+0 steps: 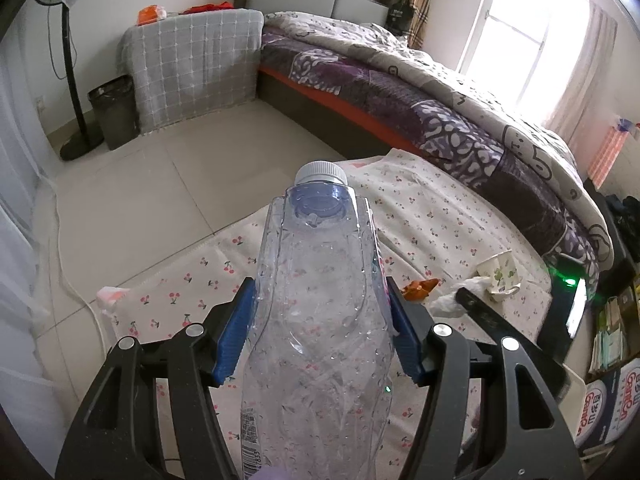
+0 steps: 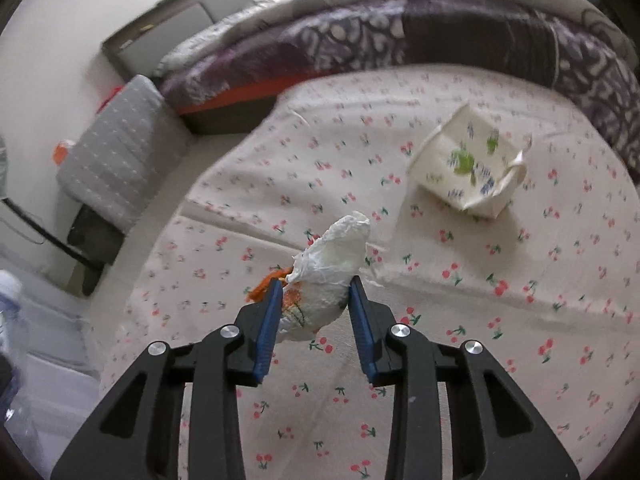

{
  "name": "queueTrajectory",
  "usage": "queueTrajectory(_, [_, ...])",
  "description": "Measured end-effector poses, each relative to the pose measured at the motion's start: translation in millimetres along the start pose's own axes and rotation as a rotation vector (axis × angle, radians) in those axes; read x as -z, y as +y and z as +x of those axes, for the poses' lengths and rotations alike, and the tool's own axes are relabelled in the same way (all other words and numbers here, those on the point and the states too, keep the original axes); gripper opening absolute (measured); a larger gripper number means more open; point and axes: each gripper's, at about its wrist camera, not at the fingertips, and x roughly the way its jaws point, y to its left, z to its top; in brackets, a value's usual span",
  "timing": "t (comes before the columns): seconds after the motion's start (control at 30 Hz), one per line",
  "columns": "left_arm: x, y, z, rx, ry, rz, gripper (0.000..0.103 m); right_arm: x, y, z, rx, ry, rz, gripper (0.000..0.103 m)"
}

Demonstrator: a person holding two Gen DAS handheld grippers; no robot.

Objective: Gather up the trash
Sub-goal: 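Grasp the white plastic wad with the right tool while the left holds the bottle, then carry the bottle and the white wad over the white bin with both tools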

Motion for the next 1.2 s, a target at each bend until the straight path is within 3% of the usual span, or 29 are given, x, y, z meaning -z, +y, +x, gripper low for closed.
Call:
queueTrajectory(0.57, [10.0, -23.2, -12.0, -0.016, -0.058, 0.035, 0.06, 4.4, -12.0, -110.1, -0.045, -0.167, -0.161, 0.034])
queueTrajectory(1.2, [28.4, -81.4, -14.4, 0.027, -0.078, 0.132, 0.06, 12.3, -60.3, -159.6, -0.032, -0.242, -0.109, 0.034])
